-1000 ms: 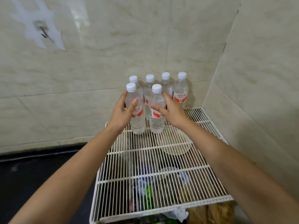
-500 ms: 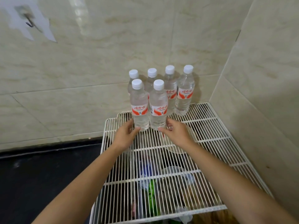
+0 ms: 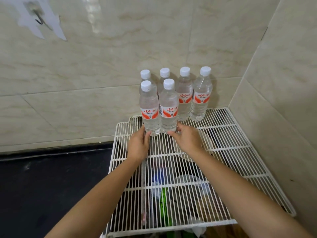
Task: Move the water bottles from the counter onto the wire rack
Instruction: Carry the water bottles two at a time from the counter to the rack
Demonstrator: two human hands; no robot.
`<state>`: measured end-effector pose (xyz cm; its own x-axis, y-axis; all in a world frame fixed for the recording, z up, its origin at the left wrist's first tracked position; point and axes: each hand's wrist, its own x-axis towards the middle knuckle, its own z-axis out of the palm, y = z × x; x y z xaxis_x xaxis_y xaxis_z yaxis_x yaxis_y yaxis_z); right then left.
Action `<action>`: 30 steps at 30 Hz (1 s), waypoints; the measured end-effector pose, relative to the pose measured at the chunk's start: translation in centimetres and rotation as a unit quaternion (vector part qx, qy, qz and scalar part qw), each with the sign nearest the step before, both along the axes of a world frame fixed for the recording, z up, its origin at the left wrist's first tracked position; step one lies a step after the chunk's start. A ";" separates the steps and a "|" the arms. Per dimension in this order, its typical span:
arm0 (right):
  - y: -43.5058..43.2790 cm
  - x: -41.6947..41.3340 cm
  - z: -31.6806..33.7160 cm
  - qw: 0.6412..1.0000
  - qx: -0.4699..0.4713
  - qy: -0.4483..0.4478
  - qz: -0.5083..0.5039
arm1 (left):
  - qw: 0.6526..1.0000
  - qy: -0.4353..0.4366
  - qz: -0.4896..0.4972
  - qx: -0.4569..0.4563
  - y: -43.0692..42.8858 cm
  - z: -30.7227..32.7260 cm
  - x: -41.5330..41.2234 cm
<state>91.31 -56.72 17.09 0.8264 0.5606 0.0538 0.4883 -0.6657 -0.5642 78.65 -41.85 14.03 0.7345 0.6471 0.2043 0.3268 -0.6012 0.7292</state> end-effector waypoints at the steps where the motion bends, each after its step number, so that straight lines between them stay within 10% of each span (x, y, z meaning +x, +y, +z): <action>1: 0.1 -0.1 -0.2 1.000 -0.009 0.001 0.001 | 1.000 0.006 -0.003 -0.003 -0.1 0.1 0.0; 10: -1.2 -7.0 1.4 0.985 0.133 -0.105 0.036 | 0.985 0.037 0.054 0.157 -3.2 3.6 -9.5; 30: 12.2 -37.5 1.0 0.900 0.105 -0.181 0.383 | 0.870 0.161 0.383 0.265 2.0 6.7 -48.0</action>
<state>53.86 -44.50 18.11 0.1097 0.9044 0.4123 0.9354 0.0463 -0.3504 30.61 -39.84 20.69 0.2031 0.8495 0.4870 0.9159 -0.3407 0.2124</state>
